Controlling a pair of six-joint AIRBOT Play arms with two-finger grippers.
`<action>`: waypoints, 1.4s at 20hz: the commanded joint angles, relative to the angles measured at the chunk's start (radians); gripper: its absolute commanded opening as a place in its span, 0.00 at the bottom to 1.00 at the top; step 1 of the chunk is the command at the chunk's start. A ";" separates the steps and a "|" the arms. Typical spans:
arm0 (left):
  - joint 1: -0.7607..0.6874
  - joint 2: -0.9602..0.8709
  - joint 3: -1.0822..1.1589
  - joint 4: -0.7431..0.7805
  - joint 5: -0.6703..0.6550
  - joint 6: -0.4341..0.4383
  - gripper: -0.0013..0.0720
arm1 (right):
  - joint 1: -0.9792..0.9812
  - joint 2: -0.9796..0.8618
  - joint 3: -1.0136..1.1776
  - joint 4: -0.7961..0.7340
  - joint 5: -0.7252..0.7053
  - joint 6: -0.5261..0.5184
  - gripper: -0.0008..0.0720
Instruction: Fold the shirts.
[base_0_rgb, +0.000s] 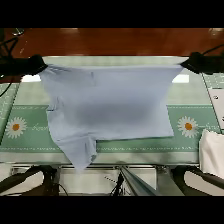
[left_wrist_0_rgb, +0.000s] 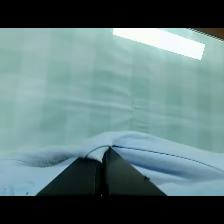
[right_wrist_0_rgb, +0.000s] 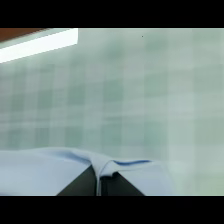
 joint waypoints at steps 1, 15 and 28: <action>-0.014 -0.224 0.133 -0.102 0.052 -0.001 0.04 | 0.001 -0.290 0.184 0.092 -0.061 -0.012 0.05; 0.066 -0.290 0.073 -0.080 -0.576 0.124 0.04 | -0.069 -0.441 0.281 -0.050 0.397 -0.015 0.05; 0.198 -0.149 -0.109 0.022 -0.729 0.114 0.98 | -0.136 -0.256 0.060 -0.151 0.446 0.008 0.87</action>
